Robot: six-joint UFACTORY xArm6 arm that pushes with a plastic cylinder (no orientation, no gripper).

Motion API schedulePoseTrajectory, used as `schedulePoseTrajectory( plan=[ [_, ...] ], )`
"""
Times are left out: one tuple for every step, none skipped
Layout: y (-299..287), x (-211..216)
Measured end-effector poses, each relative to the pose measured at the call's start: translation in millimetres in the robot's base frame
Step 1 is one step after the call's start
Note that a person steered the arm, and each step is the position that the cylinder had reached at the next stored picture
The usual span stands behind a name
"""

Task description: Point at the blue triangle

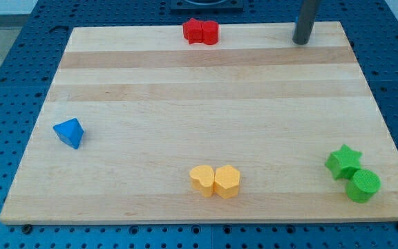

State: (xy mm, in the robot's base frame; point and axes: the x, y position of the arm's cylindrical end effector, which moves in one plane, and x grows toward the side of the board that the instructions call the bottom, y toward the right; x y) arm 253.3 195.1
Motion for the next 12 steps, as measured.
schedulePoseTrajectory(
  plan=[
    [-10.0,59.3],
    [-58.8,131.3],
    [-118.0,203.7],
    [-209.9,257.4],
    [-310.3,313.4],
    [-447.1,336.1],
    [-500.0,326.7],
    [-499.1,310.7],
    [-473.1,286.8],
    [-420.4,268.4],
    [-377.6,243.7],
    [-391.9,260.0]
  ],
)
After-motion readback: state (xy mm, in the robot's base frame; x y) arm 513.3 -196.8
